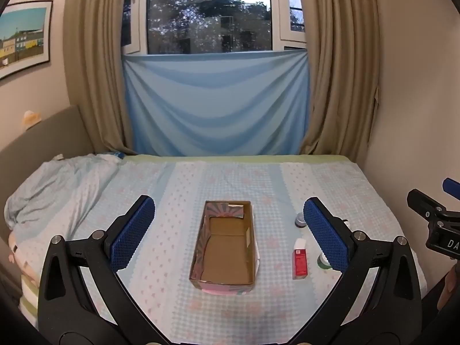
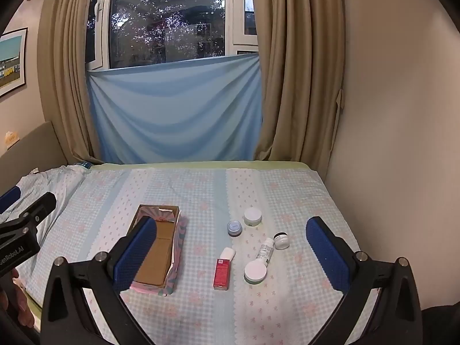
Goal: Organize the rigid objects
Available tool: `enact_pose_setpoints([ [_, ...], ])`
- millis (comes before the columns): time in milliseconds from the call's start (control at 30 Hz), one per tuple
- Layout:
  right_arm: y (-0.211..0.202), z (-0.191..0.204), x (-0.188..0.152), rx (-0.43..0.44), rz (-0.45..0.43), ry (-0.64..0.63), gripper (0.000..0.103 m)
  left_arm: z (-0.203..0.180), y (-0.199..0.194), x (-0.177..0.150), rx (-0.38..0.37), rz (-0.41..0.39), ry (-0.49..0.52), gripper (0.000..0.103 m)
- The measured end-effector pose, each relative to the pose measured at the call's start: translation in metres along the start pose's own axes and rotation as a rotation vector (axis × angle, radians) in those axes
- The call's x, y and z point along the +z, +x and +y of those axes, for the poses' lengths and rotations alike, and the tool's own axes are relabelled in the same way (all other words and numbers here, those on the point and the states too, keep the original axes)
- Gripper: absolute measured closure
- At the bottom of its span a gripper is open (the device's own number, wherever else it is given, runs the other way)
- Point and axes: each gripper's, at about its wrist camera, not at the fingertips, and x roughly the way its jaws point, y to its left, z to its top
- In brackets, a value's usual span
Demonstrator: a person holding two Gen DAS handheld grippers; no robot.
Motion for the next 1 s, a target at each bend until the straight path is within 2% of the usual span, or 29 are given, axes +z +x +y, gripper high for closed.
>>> enact_pose_setpoints([
  [1000,0.0003,0.0017,-0.0021,-0.008,0.009,0.017,0.000,-0.0003,0.0010,0.0016,-0.006,-0.005,0.015,0.001],
])
